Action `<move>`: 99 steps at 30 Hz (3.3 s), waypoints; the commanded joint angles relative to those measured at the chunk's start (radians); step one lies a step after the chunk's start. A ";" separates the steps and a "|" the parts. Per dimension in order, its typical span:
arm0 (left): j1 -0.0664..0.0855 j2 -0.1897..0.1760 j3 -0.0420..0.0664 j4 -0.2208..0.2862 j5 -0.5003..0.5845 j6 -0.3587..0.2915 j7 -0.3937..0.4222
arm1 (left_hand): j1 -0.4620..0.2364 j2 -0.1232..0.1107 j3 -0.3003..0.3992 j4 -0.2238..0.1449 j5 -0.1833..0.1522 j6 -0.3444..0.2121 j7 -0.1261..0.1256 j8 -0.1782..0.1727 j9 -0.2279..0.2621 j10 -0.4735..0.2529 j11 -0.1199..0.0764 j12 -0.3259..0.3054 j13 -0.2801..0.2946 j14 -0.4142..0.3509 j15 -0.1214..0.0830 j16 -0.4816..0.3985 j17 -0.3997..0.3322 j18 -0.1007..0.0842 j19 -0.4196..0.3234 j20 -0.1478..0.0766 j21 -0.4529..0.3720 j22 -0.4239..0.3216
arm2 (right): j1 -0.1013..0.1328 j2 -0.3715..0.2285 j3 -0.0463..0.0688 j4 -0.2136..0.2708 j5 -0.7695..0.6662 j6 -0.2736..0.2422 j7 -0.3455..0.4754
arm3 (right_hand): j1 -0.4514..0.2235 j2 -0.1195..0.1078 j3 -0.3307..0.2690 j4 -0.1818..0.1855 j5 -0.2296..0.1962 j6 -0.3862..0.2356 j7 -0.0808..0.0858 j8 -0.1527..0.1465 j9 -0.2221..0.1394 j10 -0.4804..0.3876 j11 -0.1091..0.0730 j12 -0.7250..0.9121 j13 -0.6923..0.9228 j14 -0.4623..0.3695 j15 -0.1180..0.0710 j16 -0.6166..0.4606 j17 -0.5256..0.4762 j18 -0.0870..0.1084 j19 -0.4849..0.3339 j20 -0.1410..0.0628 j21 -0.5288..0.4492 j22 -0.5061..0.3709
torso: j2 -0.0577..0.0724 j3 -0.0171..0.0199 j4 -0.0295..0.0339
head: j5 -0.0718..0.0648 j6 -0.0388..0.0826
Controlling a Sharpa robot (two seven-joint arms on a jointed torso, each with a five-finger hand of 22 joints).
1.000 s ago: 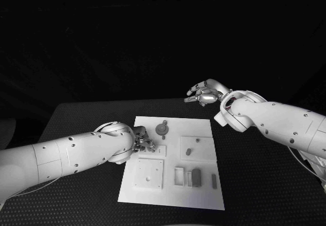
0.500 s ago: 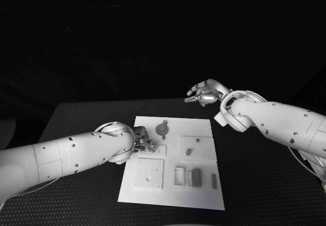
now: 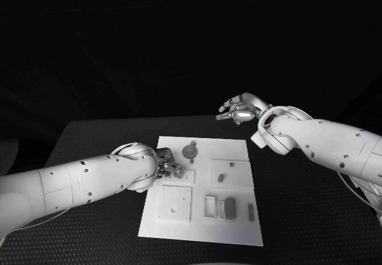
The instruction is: Assemble the parts on the task board
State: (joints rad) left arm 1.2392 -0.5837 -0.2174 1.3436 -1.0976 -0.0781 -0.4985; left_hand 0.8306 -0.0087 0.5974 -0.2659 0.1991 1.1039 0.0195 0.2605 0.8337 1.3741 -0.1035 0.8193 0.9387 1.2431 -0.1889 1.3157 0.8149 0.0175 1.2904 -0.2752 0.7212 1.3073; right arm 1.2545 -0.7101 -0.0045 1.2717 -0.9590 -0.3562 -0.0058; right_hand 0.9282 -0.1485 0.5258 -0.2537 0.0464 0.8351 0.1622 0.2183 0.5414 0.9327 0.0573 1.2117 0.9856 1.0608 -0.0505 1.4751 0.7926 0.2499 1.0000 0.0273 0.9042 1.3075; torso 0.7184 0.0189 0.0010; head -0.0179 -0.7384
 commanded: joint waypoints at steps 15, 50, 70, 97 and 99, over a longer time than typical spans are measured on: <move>-0.004 -0.001 -0.001 0.009 -0.035 -0.049 0.022 | 0.057 0.070 -0.004 -0.020 -0.051 0.098 -0.010 -0.004 0.005 -0.011 0.002 0.005 -0.003 -0.025 -0.016 0.014 -0.012 0.039 0.001 0.002 0.007 0.020 | 0.000 0.001 0.001 -0.001 0.000 0.015 0.006 | -0.013 -0.003 -0.002 0.007 0.003 0.001 0.008 -0.002 -0.001 -0.009 0.001 0.004 -0.002 -0.007 0.002 0.003 -0.002 0.012 0.001 0.006 -0.003 0.008 | 0.000 0.0000 0.0001 | 0.000 -0.001; -0.009 -0.003 -0.001 0.013 -0.033 -0.034 0.018 | 0.028 -0.006 -0.024 0.007 -0.050 0.103 -0.011 -0.011 0.007 -0.009 0.002 0.004 -0.011 -0.028 -0.017 0.022 -0.029 0.037 0.001 0.002 0.005 0.017 | 0.000 -0.001 0.001 0.000 0.000 0.021 0.002 | -0.016 -0.003 -0.002 0.010 0.003 0.000 0.008 -0.003 -0.001 -0.010 0.001 0.005 -0.003 -0.008 0.002 0.003 -0.003 0.012 0.000 0.006 -0.004 0.009 | 0.000 0.0005 -0.0001 | 0.001 -0.004; -0.014 -0.003 -0.001 0.016 -0.042 -0.008 0.013 | -0.016 -0.090 -0.068 0.057 -0.044 0.104 -0.012 -0.016 0.012 -0.010 0.000 0.007 -0.014 -0.030 -0.019 0.030 -0.045 0.040 0.004 -0.001 0.000 0.017 | 0.000 0.000 0.000 -0.003 0.000 0.024 0.001 | -0.018 -0.004 -0.002 0.011 0.003 -0.001 0.008 -0.003 -0.001 -0.010 0.001 0.005 -0.004 -0.008 0.002 0.004 -0.003 0.012 0.000 0.006 -0.004 0.009 | 0.000 0.0001 0.0006 | -0.001 -0.009; -0.015 -0.007 -0.001 0.011 -0.044 -0.065 0.022 | 0.053 0.054 -0.013 0.019 -0.018 0.106 -0.011 -0.021 0.016 -0.013 0.000 0.011 -0.018 -0.035 -0.018 0.041 -0.058 0.039 0.001 0.002 0.002 0.020 | 0.000 0.000 0.000 -0.005 0.000 0.027 0.002 | -0.021 -0.003 -0.002 0.015 0.003 -0.001 0.008 -0.003 -0.001 -0.010 0.002 0.006 -0.005 -0.009 0.002 0.004 -0.004 0.012 0.000 0.006 -0.005 0.009 | 0.000 -0.0006 0.0003 | 0.000 -0.006; -0.016 -0.007 -0.001 0.011 -0.046 -0.078 0.025 | 0.054 0.065 -0.009 0.013 -0.022 0.106 -0.011 -0.022 0.016 -0.013 0.000 0.011 -0.018 -0.034 -0.018 0.042 -0.059 0.038 0.001 0.002 0.003 0.021 | 0.000 0.000 0.000 -0.005 0.000 0.027 0.002 | -0.023 -0.002 -0.002 0.016 0.003 -0.001 0.009 -0.003 -0.001 -0.011 0.002 0.006 -0.005 -0.009 0.002 0.004 -0.004 0.012 0.000 0.006 -0.005 0.009 | 0.000 -0.0005 0.0002 | 0.000 -0.006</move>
State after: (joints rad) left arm 1.2238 -0.5916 -0.2184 1.3529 -1.1378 -0.1191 -0.4899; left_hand 0.8126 -0.0227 0.5699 -0.2369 0.1804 1.1825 -0.0125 0.2372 0.8496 1.3596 -0.1035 0.8272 0.9216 1.2089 -0.2023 1.3546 0.7566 0.0220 1.2888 -0.2730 0.7250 1.3073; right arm 1.2543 -0.7102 -0.0046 1.2668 -0.9581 -0.3415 -0.0085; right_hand 0.9162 -0.1527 0.5248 -0.2438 0.0464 0.8353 0.1638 0.2183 0.5414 0.9291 0.0608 1.2115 0.9823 1.0597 -0.0494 1.4751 0.7904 0.2500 0.9999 0.0274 0.9043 1.3073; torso 0.7184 0.0183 0.0013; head -0.0179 -0.7445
